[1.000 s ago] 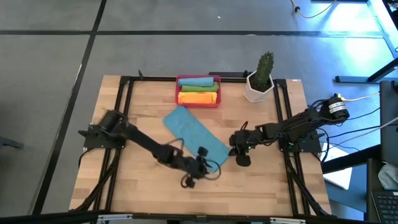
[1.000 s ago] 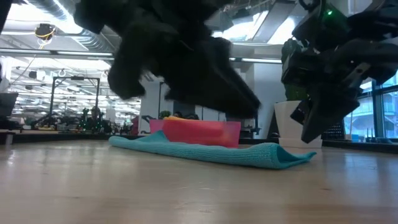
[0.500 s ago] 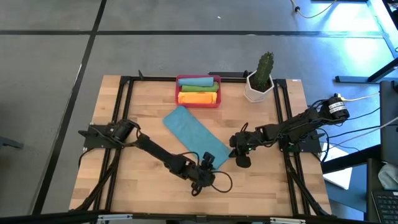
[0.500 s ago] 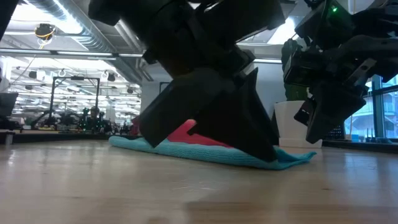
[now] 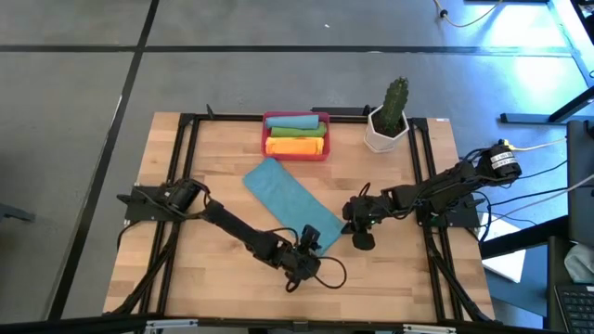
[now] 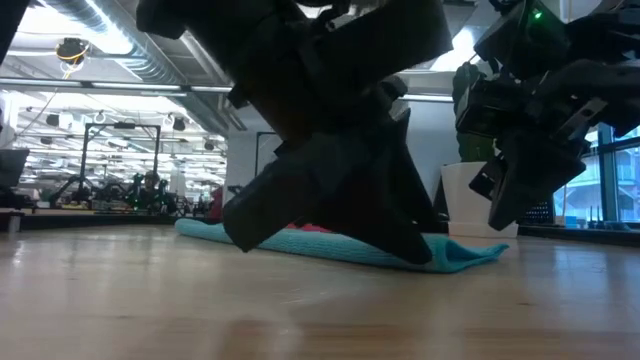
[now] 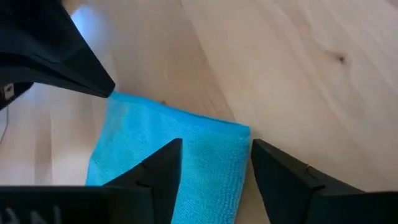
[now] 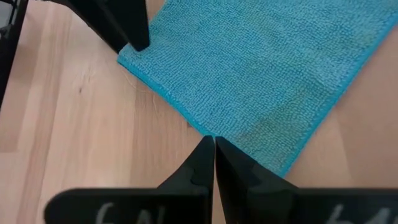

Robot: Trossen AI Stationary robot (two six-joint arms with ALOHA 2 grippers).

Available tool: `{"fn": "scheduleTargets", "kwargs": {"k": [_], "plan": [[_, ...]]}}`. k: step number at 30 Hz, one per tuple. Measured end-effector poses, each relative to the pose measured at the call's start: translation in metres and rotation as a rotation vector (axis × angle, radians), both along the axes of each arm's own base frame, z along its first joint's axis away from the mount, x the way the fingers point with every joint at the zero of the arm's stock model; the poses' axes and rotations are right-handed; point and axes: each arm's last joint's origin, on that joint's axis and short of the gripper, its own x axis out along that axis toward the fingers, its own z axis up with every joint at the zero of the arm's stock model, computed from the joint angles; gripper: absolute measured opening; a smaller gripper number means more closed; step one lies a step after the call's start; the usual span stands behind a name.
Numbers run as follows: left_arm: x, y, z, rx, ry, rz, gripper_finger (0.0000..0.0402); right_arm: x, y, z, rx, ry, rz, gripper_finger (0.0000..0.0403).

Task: Roll microfiber towels into tight, uniform cylinder then place into a basket
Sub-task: Roll the blue towel

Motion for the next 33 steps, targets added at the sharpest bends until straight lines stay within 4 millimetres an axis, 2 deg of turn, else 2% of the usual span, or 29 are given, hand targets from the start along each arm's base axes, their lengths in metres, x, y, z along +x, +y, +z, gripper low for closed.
{"fn": "scheduleTargets", "kwargs": {"k": [12, 16, 20, 22, 26, 33], "plan": [[0.005, 0.006, -0.012, -0.059, 0.033, -0.038, 0.0114, 0.002, 0.000, 0.001, -0.028, -0.034, 0.035, 0.0017], [0.005, 0.004, -0.013, -0.053, 0.022, -0.012, 0.0076, 0.004, 0.001, 0.004, -0.120, -0.113, 0.142, 0.0017], [0.002, 0.001, -0.012, -0.054, 0.018, 0.002, 0.0013, 0.006, 0.005, 0.008, -0.211, -0.205, 0.261, 0.0017], [0.002, 0.002, -0.013, -0.091, 0.022, 0.046, 0.0007, 0.007, 0.008, 0.009, -0.244, -0.235, 0.304, 0.0023], [-0.004, 0.003, -0.015, -0.148, 0.039, 0.137, 0.0001, 0.006, 0.013, 0.009, -0.273, -0.261, 0.356, 0.0060], [-0.030, -0.020, -0.002, -0.196, 0.030, 0.118, 0.0000, 0.005, 0.032, 0.015, -0.296, -0.359, 0.459, 0.0171]]}}
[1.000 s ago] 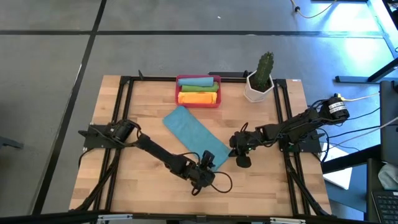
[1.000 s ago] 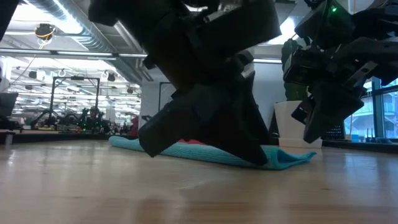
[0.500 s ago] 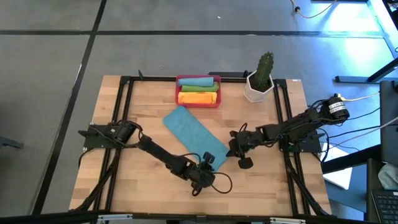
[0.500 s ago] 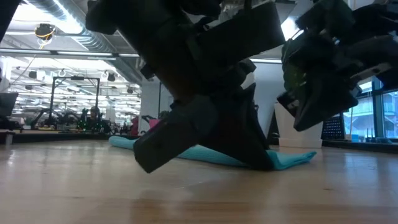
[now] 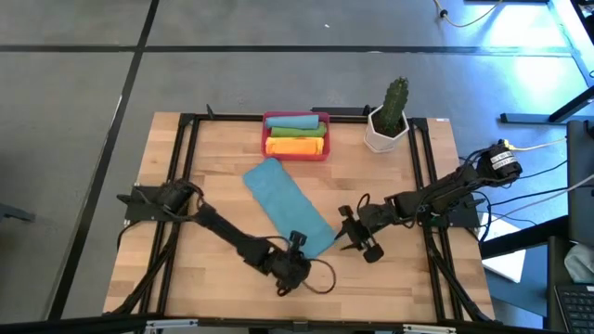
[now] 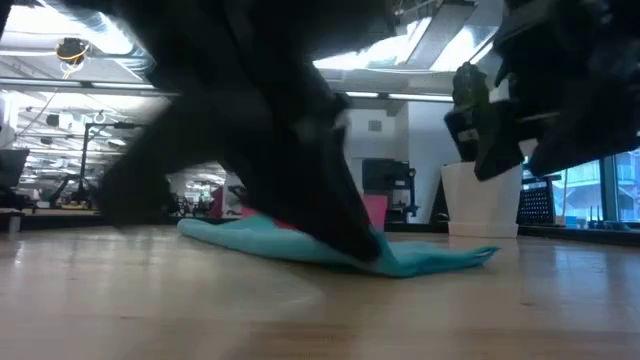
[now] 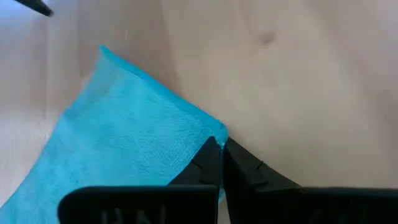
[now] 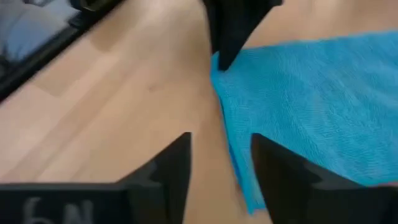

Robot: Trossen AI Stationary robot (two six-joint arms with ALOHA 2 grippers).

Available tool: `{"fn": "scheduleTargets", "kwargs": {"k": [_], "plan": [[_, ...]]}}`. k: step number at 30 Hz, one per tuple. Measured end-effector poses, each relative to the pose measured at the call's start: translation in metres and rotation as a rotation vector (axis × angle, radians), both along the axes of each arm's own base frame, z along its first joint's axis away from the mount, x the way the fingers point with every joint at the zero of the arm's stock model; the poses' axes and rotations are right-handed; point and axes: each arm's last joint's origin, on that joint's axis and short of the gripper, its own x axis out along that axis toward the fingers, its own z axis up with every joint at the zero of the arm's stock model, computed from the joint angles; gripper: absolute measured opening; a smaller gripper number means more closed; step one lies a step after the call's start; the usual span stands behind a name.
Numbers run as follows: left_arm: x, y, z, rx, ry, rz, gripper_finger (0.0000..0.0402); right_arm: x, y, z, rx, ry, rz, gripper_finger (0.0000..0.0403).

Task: Roll microfiber towels into tight, uniform cylinder then place into a basket
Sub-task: Roll the blue towel

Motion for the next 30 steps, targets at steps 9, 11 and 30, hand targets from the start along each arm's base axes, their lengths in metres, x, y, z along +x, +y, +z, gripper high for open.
{"fn": "scheduleTargets", "kwargs": {"k": [9, 11, 30], "plan": [[-0.048, -0.009, 0.021, -0.147, -0.235, 0.094, 0.0000, 0.001, 0.034, -0.007, -0.224, -0.204, 0.033, 0.0258], [-0.057, -0.007, 0.023, -0.175, -0.282, 0.115, 0.0000, 0.004, 0.040, -0.015, -0.279, -0.217, 0.021, 0.0260], [-0.083, 0.009, 0.021, -0.208, -0.414, 0.285, 0.0000, 0.044, 0.063, -0.056, -0.419, -0.143, -0.051, 0.0255]]}}
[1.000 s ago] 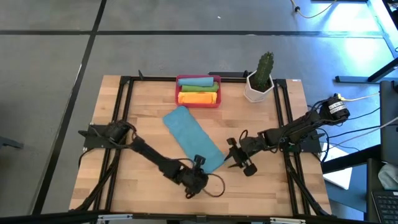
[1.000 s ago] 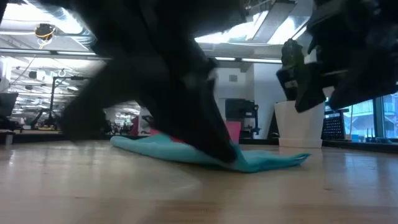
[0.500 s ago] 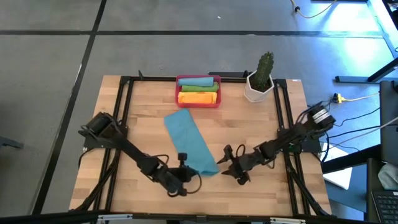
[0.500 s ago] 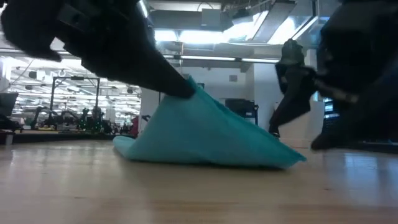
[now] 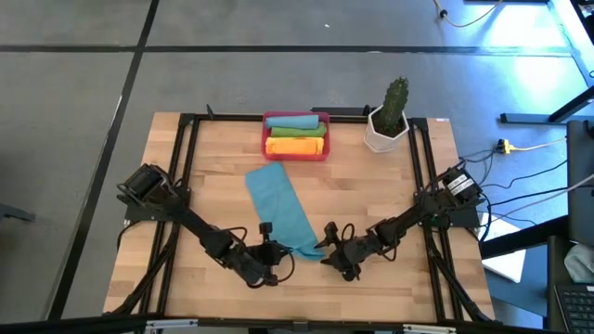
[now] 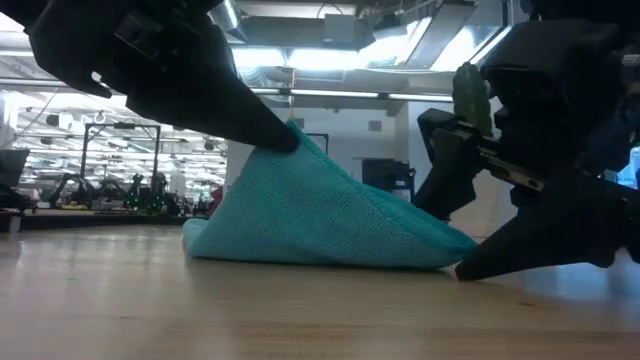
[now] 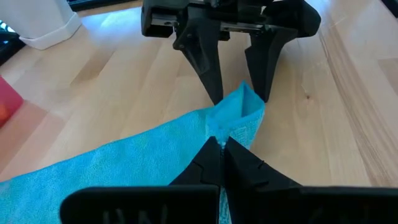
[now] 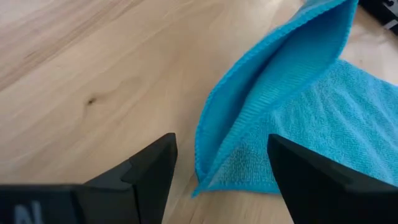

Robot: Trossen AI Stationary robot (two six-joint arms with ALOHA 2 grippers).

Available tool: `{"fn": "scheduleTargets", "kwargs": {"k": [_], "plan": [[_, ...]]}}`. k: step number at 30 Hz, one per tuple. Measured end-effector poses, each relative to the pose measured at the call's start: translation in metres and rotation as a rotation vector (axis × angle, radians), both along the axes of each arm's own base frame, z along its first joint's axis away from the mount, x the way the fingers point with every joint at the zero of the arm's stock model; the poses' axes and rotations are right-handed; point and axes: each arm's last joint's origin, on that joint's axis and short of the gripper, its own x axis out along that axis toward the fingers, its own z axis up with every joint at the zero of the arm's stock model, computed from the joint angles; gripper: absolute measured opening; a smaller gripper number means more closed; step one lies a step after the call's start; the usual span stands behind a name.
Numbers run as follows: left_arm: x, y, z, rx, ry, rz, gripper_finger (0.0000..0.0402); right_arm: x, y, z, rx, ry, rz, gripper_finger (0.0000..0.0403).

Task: Roll microfiber towels into tight, uniform cylinder then place into a basket
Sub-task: Roll the blue towel

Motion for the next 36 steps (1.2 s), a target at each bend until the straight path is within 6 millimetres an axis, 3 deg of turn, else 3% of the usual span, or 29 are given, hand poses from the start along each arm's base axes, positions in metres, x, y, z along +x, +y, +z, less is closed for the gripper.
{"fn": "scheduleTargets", "kwargs": {"k": [5, 16, 23, 27, 30, 33, 36], "plan": [[0.000, -0.001, 0.000, 0.000, -0.001, -0.001, 0.0000, -0.002, 0.001, -0.001, -0.009, 0.015, 0.002, 0.0213], [-0.005, -0.008, 0.001, -0.033, -0.009, -0.014, 0.0000, -0.009, 0.012, -0.003, 0.001, 0.023, 0.006, 0.0013], [-0.015, -0.028, 0.002, -0.169, -0.001, -0.086, 0.0000, -0.002, 0.033, 0.008, 0.079, 0.046, 0.019, 0.0006], [-0.017, -0.049, 0.015, -0.294, -0.012, -0.156, 0.0000, 0.009, 0.061, 0.030, 0.208, 0.111, 0.156, 0.0004], [-0.019, -0.066, 0.029, -0.286, -0.038, -0.220, 0.0000, 0.018, 0.077, 0.050, 0.278, 0.148, 0.240, 0.0003], [-0.023, -0.076, 0.037, -0.194, -0.034, -0.275, 0.0000, 0.024, 0.079, 0.064, 0.263, 0.184, 0.228, 0.0002], [-0.031, -0.075, 0.042, -0.086, -0.020, -0.230, 0.0000, 0.034, 0.064, 0.079, 0.307, 0.166, 0.205, 0.0002]]}}
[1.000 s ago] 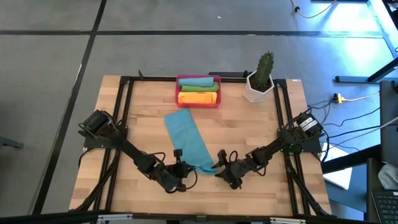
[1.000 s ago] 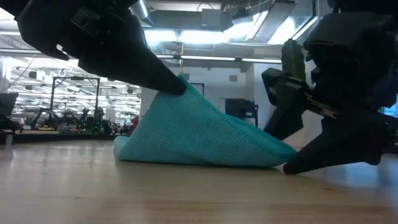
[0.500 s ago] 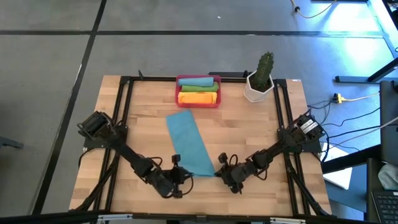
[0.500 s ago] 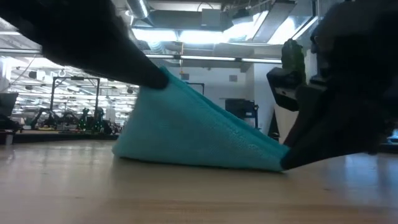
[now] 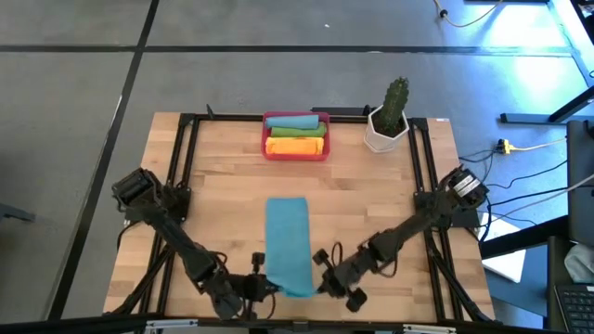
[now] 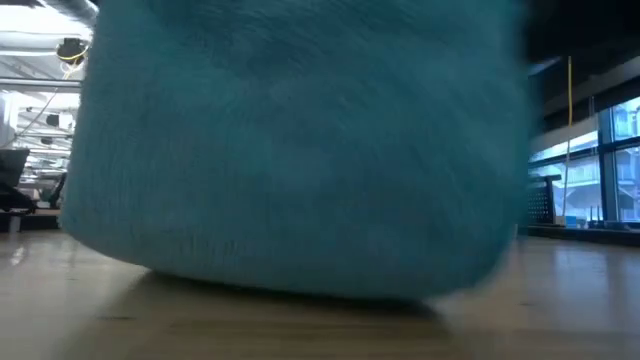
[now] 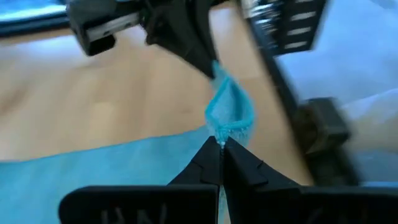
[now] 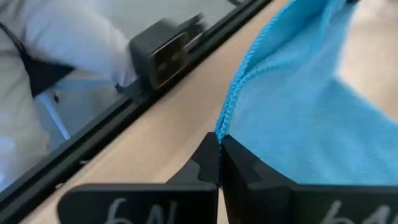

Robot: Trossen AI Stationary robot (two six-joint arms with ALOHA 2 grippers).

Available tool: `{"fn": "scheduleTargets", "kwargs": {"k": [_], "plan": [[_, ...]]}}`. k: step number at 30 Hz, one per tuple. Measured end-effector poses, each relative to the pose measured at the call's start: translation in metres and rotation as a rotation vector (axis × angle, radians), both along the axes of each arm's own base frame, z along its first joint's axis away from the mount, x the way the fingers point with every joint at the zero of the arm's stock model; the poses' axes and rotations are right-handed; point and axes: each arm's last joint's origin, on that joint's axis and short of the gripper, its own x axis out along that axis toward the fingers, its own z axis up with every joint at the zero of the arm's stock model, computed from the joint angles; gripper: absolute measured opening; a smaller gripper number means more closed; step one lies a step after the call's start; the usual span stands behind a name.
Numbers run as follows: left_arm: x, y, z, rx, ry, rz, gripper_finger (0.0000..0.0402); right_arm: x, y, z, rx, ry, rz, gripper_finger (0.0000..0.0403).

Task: Roll microfiber towels into tight, uniform cylinder then place into a basket
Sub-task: Roll the blue towel

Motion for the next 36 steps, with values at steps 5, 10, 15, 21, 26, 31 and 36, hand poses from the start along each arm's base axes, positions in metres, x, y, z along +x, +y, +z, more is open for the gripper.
{"fn": "scheduleTargets", "kwargs": {"k": [5, 10, 15, 21, 26, 31, 36], "plan": [[-0.018, 0.016, 0.016, 0.113, 0.035, 0.119, 0.0000, 0.008, -0.043, 0.024, 0.077, -0.026, -0.089, 0.0002], [-0.029, 0.048, 0.021, 0.210, 0.095, 0.227, 0.0000, 0.013, -0.096, 0.028, 0.078, -0.045, -0.235, 0.0001], [-0.026, 0.097, -0.005, 0.216, 0.227, 0.309, 0.0000, 0.017, -0.144, 0.009, 0.049, 0.000, -0.399, 0.0001], [-0.020, 0.152, -0.031, 0.253, 0.327, 0.405, 0.0000, 0.018, -0.189, -0.005, 0.064, 0.006, -0.544, 0.0001], [-0.012, 0.189, -0.044, 0.269, 0.352, 0.386, 0.0000, 0.019, -0.215, -0.017, 0.049, 0.050, -0.622, 0.0003], [-0.008, 0.221, -0.057, 0.195, 0.344, 0.339, 0.0000, 0.020, -0.226, -0.035, 0.032, 0.108, -0.655, 0.0005], [-0.008, 0.239, -0.061, 0.161, 0.363, 0.357, 0.0006, 0.022, -0.227, -0.047, 0.033, 0.139, -0.668, 0.0007]]}}
